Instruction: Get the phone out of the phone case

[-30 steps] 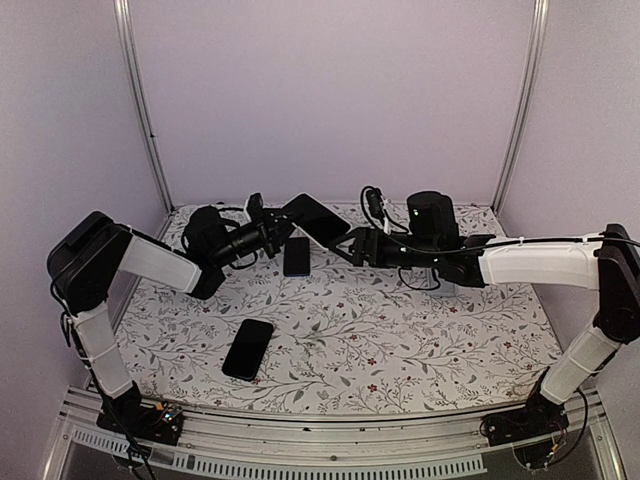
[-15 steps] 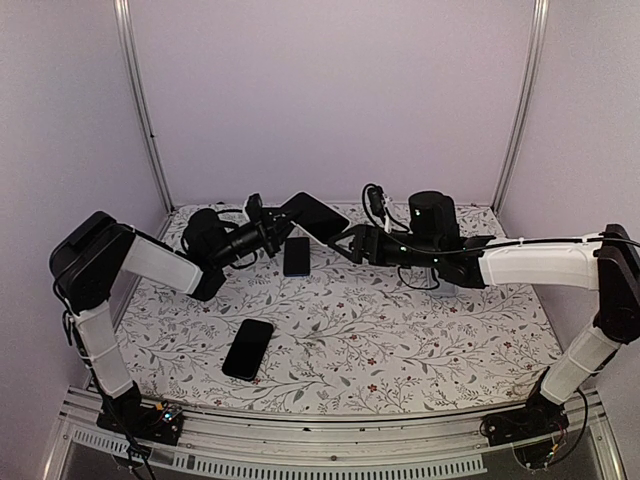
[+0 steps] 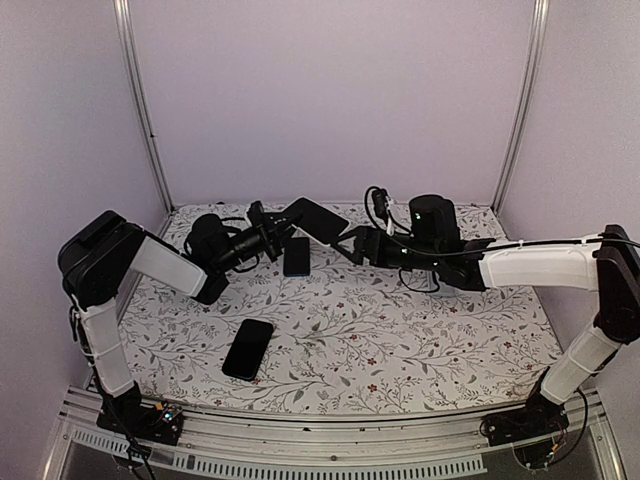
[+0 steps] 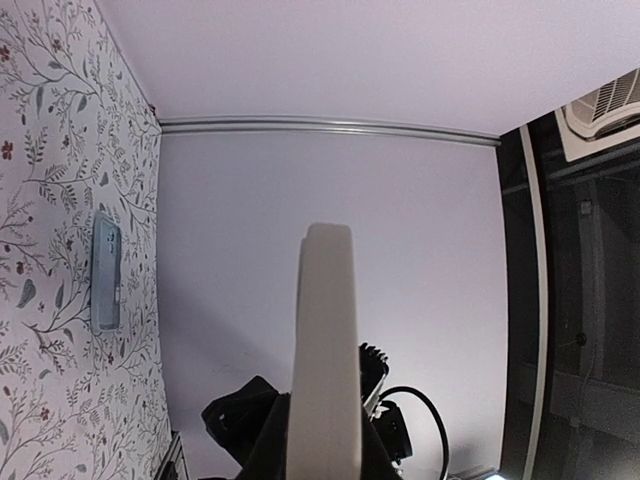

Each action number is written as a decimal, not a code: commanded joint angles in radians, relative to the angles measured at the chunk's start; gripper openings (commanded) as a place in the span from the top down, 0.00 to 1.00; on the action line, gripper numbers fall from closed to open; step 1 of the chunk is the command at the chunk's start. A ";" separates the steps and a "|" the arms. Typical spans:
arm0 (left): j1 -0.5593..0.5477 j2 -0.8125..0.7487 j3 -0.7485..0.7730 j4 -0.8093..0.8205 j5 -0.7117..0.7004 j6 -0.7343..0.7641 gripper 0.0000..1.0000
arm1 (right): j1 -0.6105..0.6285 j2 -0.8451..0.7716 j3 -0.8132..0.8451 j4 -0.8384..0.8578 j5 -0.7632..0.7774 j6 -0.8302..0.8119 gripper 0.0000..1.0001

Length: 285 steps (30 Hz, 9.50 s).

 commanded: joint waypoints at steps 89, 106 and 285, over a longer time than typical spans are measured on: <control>-0.006 -0.036 0.158 0.131 0.278 0.054 1.00 | -0.121 -0.132 0.019 0.098 -0.504 0.099 0.45; -0.008 -0.034 0.164 0.081 0.286 0.076 1.00 | -0.122 -0.145 0.021 0.143 -0.545 0.113 0.46; -0.111 -0.014 0.371 -0.505 0.463 0.404 0.43 | -0.159 0.093 0.133 0.279 -0.336 0.124 1.00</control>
